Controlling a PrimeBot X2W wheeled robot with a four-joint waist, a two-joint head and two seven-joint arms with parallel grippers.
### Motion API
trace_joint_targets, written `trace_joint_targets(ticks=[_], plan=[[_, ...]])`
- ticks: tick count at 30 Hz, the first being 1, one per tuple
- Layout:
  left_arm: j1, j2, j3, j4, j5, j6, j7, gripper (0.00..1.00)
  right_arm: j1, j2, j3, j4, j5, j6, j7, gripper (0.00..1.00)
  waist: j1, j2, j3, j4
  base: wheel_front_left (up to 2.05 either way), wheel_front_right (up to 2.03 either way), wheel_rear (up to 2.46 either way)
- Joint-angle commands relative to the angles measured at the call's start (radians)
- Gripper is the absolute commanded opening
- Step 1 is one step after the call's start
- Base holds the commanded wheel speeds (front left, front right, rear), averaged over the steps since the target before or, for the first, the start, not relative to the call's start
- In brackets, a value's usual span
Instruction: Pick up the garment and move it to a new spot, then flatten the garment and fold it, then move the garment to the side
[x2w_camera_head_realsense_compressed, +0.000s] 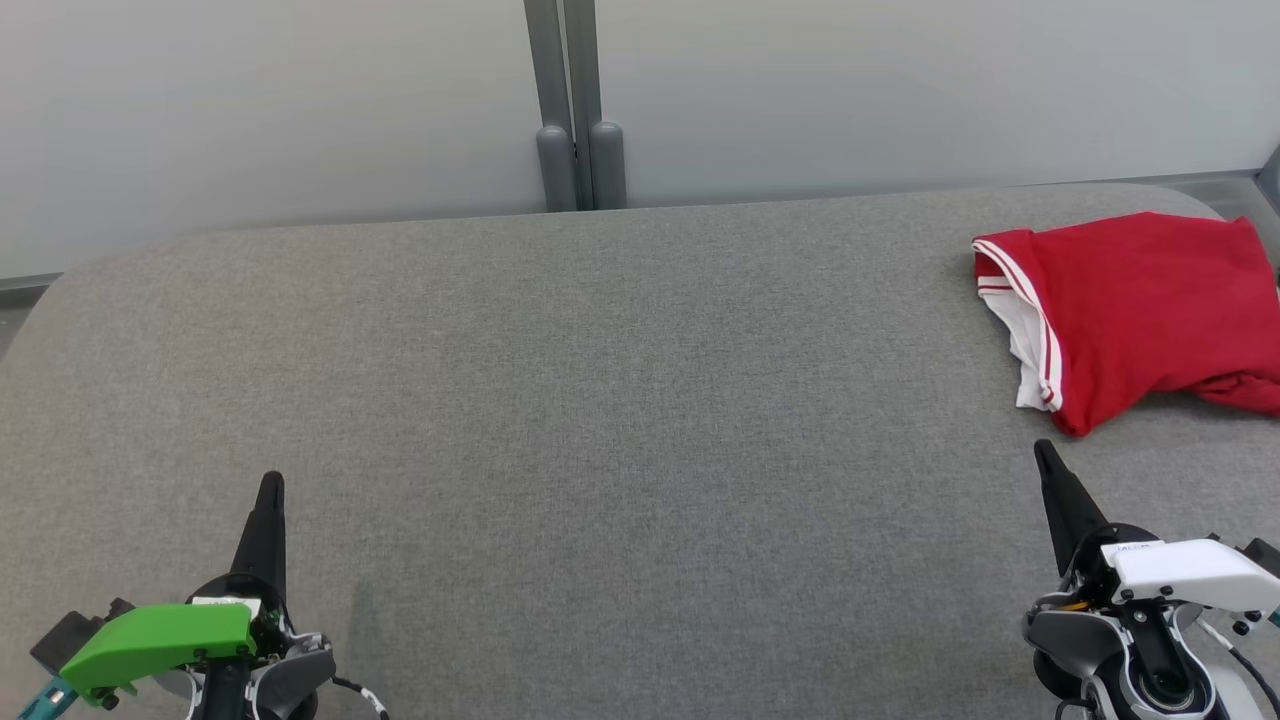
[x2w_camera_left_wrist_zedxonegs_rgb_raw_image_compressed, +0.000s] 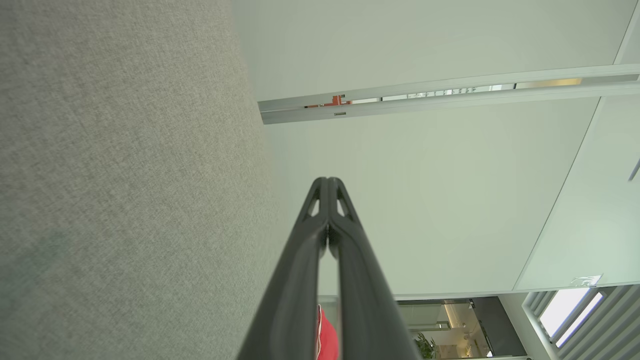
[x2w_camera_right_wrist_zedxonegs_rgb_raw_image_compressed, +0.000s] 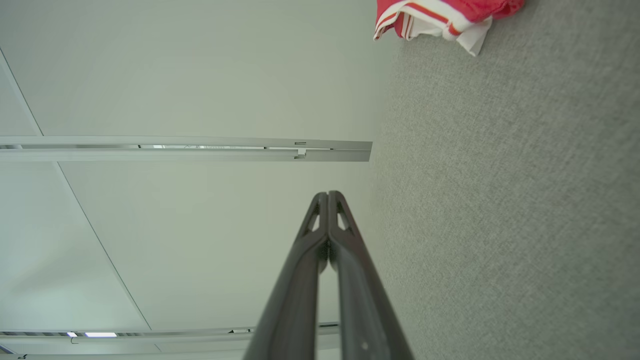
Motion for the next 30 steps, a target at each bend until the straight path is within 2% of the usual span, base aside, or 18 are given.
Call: trace_joint_targets(ticks=[1,10,30], plan=[[-0.025,0.007,0.006,-0.005,-0.018,-0.005,0.007,0.00,-0.018,-0.005,0.001,0.002,0.022,0.000,0.007,0.00,0.0000,0.0000,0.000,-0.001,0.00,0.00,0.00],[-0.032,0.008,0.012,-0.006,-0.075,-0.006,0.021,0.00,-0.027,-0.005,0.002,0.007,0.088,0.000,0.022,0.00,0.0000,0.0000,0.001,-0.005,0.00,0.00,0.00],[-0.030,0.008,0.011,-0.005,-0.071,-0.006,0.022,0.00,-0.025,-0.005,0.002,0.007,0.086,0.000,0.022,0.00,0.0000,0.0000,0.001,-0.005,0.00,0.00,0.00]])
